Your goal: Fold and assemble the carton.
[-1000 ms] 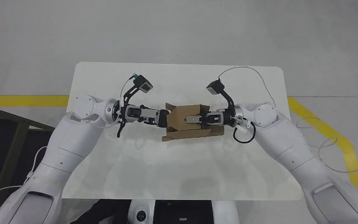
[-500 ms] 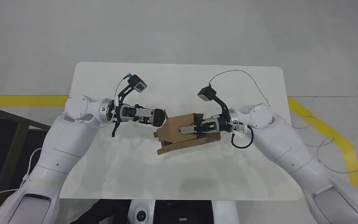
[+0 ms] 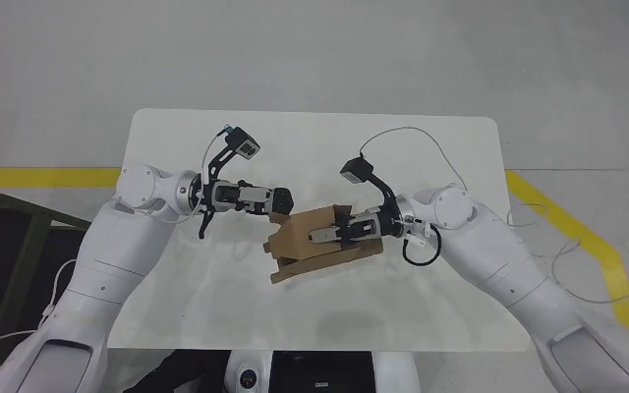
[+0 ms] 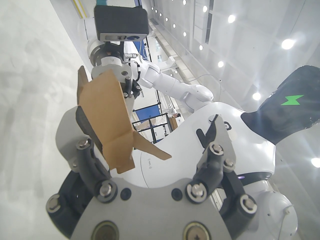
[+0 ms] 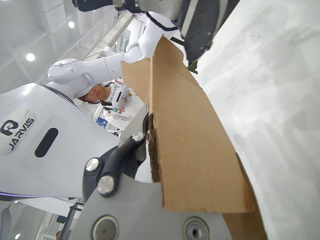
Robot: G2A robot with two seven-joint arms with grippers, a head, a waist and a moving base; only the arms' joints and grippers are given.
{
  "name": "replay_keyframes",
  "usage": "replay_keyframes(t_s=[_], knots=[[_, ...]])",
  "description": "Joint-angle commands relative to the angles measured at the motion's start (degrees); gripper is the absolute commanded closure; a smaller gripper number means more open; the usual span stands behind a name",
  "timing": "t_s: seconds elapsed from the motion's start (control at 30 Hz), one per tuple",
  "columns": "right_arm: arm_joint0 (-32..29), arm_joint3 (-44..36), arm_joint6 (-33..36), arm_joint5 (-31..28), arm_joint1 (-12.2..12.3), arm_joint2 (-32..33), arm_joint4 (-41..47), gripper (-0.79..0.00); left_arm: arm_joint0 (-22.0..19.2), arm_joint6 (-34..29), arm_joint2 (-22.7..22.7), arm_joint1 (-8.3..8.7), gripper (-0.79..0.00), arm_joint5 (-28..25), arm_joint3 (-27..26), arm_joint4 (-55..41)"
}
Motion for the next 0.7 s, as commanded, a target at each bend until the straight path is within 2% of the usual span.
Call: replay_keyframes(t_s=[0.0, 0.2, 0.37, 0.67], knots=[[0.2, 1.1, -0.3, -0.3, 0.1, 0.3, -0.4, 0.000, 0.0, -0.2, -0.2, 0.04, -0.785, 0.0, 0.6, 0.8], [0.4, 3.8, -1.2, -1.2, 0.9, 2.0, -0.5, 0.000, 0.7, -1.5, -1.6, 0.48, -0.785, 0.2, 1.5, 3.3], [0.8, 5.4, -1.8, -1.8, 1.2, 2.3, -2.3, 0.000, 1.6, -1.6, -2.0, 0.54, -0.785, 1.1, 0.1, 2.9], [1.0, 3.9, -1.9, -1.9, 0.7, 0.3, -2.3, 0.000, 0.9, -0.6, -1.3, -0.02, -0.785, 0.9, 0.0, 2.6]])
